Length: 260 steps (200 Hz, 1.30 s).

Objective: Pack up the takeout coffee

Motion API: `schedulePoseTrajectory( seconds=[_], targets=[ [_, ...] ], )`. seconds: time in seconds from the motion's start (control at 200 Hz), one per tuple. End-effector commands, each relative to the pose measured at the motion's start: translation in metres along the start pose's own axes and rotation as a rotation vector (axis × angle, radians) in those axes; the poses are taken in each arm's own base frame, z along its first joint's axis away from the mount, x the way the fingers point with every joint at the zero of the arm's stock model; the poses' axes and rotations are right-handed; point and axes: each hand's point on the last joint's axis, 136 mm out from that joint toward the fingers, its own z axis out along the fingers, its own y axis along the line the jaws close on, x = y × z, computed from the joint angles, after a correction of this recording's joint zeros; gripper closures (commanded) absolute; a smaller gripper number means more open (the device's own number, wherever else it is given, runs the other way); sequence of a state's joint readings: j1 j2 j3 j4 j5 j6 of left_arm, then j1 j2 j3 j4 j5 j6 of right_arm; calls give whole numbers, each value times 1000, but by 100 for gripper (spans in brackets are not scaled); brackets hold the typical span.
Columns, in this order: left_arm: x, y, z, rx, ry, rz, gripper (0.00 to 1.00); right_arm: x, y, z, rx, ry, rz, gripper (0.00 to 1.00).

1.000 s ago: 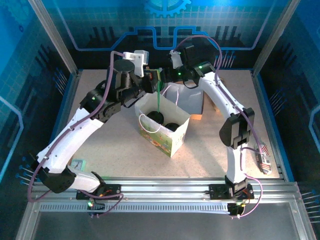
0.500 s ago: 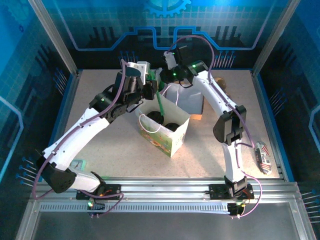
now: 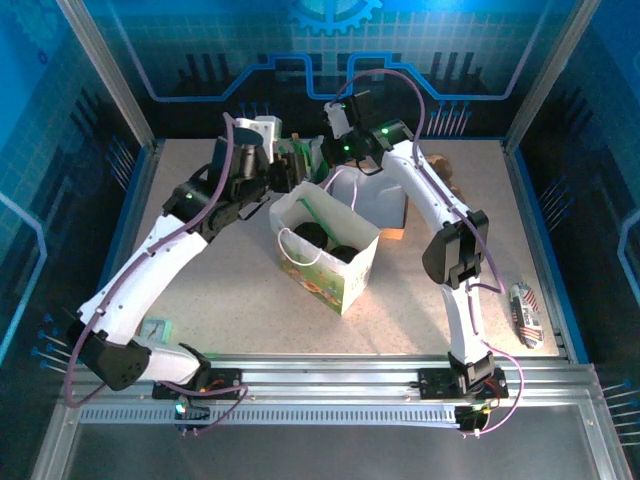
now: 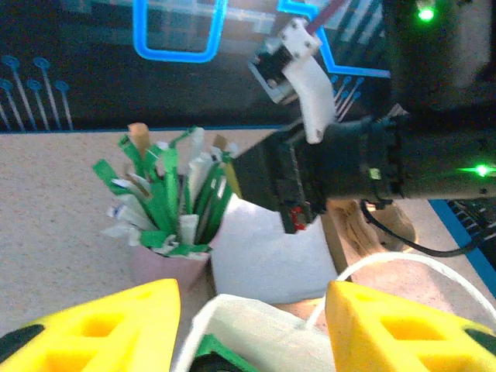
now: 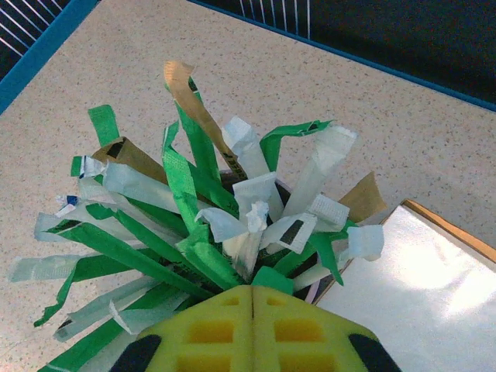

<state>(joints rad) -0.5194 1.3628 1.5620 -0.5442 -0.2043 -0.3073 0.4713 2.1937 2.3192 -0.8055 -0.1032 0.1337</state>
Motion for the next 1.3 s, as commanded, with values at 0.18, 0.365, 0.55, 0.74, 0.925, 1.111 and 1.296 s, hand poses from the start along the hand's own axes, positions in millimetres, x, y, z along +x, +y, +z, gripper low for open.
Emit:
schedulePoseTrajectory(
  seconds=[0.18, 0.365, 0.55, 0.74, 0.925, 1.111, 1.296],
  targets=[
    [-28, 40, -28, -51, -54, -15, 29, -47, 32, -93, -25, -190, -65, 100],
    [-17, 65, -17, -90, -48, -27, 17, -60, 49, -141, -50, -271, -77, 100],
    [2, 94, 0, -140, -42, -65, 1, -72, 72, -214, -76, -420, -118, 100],
    [17, 113, 9, -167, -62, -100, 1, -69, 92, -301, -106, -635, -142, 100],
    [23, 121, 1, -175, -132, -126, 1, -45, 110, -359, -172, -729, -151, 100],
    [25, 126, -10, -184, -206, -139, 1, -11, 123, -377, -227, -716, -140, 100],
    [19, 124, -24, -180, -252, -139, 1, 29, 121, -326, -204, -542, -120, 100]
  ],
)
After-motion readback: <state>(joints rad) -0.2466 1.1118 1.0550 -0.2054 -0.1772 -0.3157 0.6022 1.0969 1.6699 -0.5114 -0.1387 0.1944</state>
